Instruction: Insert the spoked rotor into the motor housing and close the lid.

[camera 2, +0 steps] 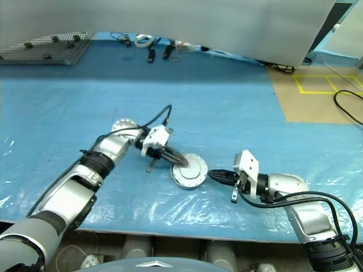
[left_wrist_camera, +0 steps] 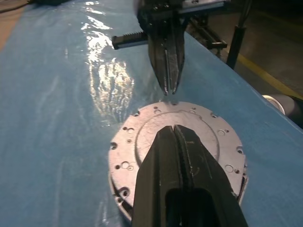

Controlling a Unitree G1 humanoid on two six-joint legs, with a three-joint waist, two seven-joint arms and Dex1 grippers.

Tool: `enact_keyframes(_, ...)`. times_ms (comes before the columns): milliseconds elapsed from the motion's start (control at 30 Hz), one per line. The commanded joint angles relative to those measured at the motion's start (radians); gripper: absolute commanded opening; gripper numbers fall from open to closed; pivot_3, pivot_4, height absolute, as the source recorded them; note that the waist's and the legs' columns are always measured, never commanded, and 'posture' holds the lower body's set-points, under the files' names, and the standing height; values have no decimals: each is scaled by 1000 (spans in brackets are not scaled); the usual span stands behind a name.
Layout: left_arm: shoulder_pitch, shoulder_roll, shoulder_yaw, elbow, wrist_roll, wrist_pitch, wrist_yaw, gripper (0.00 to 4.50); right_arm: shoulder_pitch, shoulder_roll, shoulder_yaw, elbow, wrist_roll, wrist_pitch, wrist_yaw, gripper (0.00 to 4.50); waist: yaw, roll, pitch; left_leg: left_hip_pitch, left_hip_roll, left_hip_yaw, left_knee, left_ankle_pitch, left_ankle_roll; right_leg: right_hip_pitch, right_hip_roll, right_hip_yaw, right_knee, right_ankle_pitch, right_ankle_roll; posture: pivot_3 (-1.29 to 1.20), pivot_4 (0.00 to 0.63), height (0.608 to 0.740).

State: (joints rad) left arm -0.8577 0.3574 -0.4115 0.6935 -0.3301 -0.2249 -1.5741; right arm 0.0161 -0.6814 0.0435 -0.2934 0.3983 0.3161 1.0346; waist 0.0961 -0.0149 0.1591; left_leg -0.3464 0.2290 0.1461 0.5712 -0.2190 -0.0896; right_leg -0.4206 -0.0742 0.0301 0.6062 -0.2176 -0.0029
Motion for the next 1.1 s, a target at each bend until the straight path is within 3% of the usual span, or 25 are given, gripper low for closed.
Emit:
enact_keyframes(33,12,34,80,-132,-30,94,13,49,3,-3,-7,-38,34,7,15,0,-1,0,0,0,0,0,-1,0,0,0,0,0,0,0,0,0,150,740)
enact_keyframes(467,430,252,307,-761,-142,473,255,49,-92,11,-4,-30,37,8,16,0,-8,1,0,-2,3,1,-2,0,0,-3,1,-1,0,0,-1,0,150,740)
enact_keyframes(733,631,256,336,-882,-106,472,387,49,-184,34,25,33,23,3,28,0,-12,1,0,-2,5,2,-1,0,0,-4,1,-1,0,-1,-1,0,150,740)
enact_keyframes(833,679,234,339,-886,-89,449,438,0,-196,32,47,57,4,-18,55,595,-19,1,0,-3,5,3,-1,0,0,-4,1,-1,0,-1,-1,0,150,740)
enact_keyframes(1100,741,243,347,-935,-110,434,442,0,-246,63,75,122,-11,-66,89,3188,-29,1,0,-2,5,3,0,0,0,-5,1,-1,0,-1,-1,0,150,740)
